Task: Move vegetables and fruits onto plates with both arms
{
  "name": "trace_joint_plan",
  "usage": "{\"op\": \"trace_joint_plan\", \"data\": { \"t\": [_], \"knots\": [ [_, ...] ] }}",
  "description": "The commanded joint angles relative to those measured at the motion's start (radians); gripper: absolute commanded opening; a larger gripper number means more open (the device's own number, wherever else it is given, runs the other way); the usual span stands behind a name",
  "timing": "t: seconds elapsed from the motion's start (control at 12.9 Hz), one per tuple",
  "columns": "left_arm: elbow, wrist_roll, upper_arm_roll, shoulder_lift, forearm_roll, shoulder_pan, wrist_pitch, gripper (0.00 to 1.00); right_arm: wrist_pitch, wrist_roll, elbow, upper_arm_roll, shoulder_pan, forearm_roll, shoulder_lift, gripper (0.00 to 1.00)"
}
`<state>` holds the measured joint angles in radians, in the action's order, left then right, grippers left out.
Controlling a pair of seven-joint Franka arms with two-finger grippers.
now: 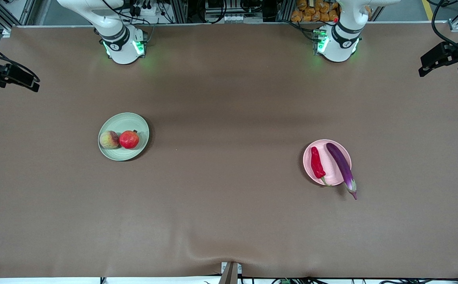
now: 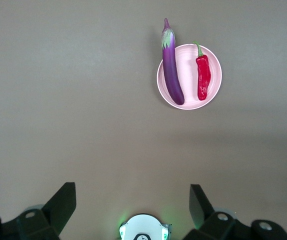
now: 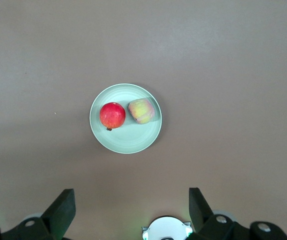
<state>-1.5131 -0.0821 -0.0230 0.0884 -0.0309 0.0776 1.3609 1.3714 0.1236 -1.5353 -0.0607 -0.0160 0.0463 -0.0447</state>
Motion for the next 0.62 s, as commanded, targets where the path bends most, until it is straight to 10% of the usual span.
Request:
{"op": "trace_joint_plan", "data": {
  "t": [0.0,0.54],
  "knots": [
    [0.010,-0.024,0.003,0.005,-0.006,-0.001,-0.013,1.00,-0.008,-0.027,0.007,0.024,0.030,-0.023,-0.009,1.00],
    [0.010,-0.013,0.003,0.005,-0.006,-0.002,-0.019,1.00,0.000,-0.071,0.007,0.027,0.048,-0.057,-0.004,1.00]
  ]
}}
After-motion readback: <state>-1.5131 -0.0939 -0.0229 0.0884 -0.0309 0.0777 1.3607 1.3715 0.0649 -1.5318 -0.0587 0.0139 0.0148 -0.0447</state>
